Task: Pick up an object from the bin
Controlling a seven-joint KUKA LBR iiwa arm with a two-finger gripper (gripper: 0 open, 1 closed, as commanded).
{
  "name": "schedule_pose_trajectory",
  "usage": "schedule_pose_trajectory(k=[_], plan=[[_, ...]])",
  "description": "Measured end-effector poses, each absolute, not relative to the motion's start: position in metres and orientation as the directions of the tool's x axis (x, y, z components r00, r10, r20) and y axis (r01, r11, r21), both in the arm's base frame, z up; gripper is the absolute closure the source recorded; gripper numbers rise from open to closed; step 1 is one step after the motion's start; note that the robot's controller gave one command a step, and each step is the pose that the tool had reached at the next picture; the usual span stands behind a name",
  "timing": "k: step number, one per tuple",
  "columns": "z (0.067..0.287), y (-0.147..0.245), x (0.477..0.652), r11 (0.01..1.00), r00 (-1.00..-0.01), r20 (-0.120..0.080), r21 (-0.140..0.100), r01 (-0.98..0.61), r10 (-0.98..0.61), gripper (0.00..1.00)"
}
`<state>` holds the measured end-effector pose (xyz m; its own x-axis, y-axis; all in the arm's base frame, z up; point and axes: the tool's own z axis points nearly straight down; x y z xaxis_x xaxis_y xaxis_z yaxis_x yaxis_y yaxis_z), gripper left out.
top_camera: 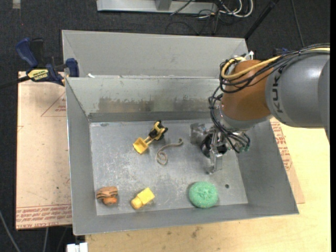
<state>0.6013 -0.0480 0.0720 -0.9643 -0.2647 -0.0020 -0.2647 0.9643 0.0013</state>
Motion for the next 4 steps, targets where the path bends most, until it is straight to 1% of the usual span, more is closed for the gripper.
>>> schedule_pose_trajectory(k=[1,2,3,4], plan=[[0.071,-0.078,0.636,0.959,-0.959,-0.004,0.0,-0.285,-0.285,0.0],[0.07,-0.088,0.657,0.961,-0.961,-0.004,0.0,-0.276,-0.276,1.0],[0.07,-0.088,0.657,0.961,-0.961,-0.004,0.001,-0.276,-0.276,1.0],[0.071,-0.12,0.648,0.958,-0.958,-0.005,0.006,-0.288,-0.288,1.0]])
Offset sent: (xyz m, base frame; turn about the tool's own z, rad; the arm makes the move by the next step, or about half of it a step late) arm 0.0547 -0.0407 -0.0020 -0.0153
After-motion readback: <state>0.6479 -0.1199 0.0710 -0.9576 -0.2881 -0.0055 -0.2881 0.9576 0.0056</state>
